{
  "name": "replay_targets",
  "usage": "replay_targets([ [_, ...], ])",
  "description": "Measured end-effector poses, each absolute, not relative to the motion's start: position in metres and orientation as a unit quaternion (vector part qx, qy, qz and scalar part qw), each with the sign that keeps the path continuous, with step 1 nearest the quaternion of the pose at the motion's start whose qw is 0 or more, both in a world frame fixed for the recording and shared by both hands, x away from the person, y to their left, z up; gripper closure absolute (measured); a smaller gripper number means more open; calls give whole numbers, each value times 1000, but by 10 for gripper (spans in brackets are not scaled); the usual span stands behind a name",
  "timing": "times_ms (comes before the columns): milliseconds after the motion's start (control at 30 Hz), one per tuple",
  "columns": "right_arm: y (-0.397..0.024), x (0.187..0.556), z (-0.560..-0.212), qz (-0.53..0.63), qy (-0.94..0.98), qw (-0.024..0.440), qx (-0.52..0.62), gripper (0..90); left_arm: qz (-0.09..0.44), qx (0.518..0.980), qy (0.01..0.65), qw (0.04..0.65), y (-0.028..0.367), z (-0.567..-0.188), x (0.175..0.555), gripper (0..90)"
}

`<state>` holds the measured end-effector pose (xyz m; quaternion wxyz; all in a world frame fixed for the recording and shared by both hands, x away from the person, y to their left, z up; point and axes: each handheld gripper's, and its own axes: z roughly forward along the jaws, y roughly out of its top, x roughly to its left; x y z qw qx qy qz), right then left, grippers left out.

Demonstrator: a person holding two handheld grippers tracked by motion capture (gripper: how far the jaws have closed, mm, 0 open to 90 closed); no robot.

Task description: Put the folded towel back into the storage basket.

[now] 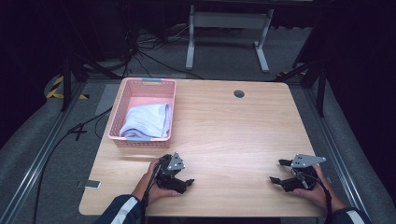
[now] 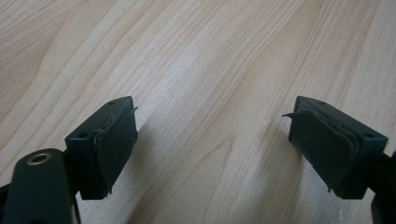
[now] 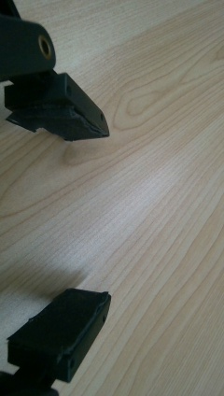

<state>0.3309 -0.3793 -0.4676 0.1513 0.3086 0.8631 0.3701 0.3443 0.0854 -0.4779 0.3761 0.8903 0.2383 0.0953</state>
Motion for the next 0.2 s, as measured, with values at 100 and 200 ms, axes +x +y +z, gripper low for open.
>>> replay_targets([
  [100,-379,331,-468,370,863,151,308,164,96,891,238,375,85,-478,345,155],
  [200,-379,331,-468,370,863,151,309,164,96,891,238,374,85,-478,345,154],
])
